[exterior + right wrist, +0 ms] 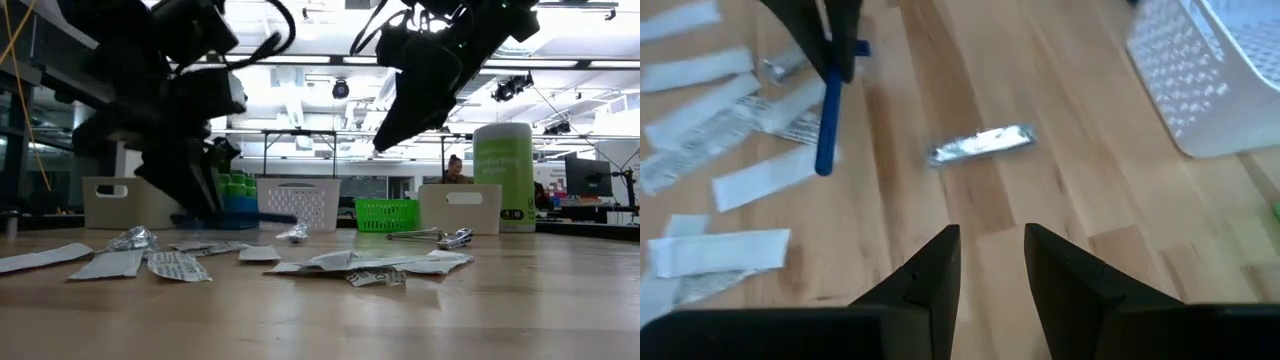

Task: Pick & Place Travel size toiletries
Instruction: Put the razor into the green bin

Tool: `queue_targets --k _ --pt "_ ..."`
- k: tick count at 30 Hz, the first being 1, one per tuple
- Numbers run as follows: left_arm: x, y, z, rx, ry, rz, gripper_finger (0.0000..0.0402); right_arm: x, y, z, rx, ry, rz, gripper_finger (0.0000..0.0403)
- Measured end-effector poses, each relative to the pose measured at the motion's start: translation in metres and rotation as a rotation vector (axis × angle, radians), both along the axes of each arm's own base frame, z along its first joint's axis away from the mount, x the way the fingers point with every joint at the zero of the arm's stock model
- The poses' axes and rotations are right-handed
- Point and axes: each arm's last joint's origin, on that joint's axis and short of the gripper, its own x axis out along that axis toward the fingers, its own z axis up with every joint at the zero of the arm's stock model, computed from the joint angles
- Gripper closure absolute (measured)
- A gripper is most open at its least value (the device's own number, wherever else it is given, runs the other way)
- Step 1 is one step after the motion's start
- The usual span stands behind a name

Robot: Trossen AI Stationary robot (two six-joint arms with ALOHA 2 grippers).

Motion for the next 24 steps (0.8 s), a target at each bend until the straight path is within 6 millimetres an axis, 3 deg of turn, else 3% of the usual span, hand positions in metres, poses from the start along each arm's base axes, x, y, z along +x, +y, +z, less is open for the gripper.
queue_targets --k 5,14,21,24 --pt "-0.002 0.001 0.012 0.019 -0.058 0.022 0.0369 0.007 0.014 -0.005 0.001 -0.033 0.043 0.0295" --pt "-0.004 0.003 0.019 0.048 -0.084 0.05 0.0368 0.015 0.045 -0.033 -0.069 0.007 0.042 0.0295" --pt "-0.003 0.003 0.019 0.05 -0.095 0.054 0.0366 0.021 0.06 -0.027 -0.164 -0.099 0.126 0.0292" --pt "-0.002 0.003 0.02 0.05 -0.105 0.055 0.0366 0.024 0.061 -0.023 -0.17 -0.146 0.138 0.0273"
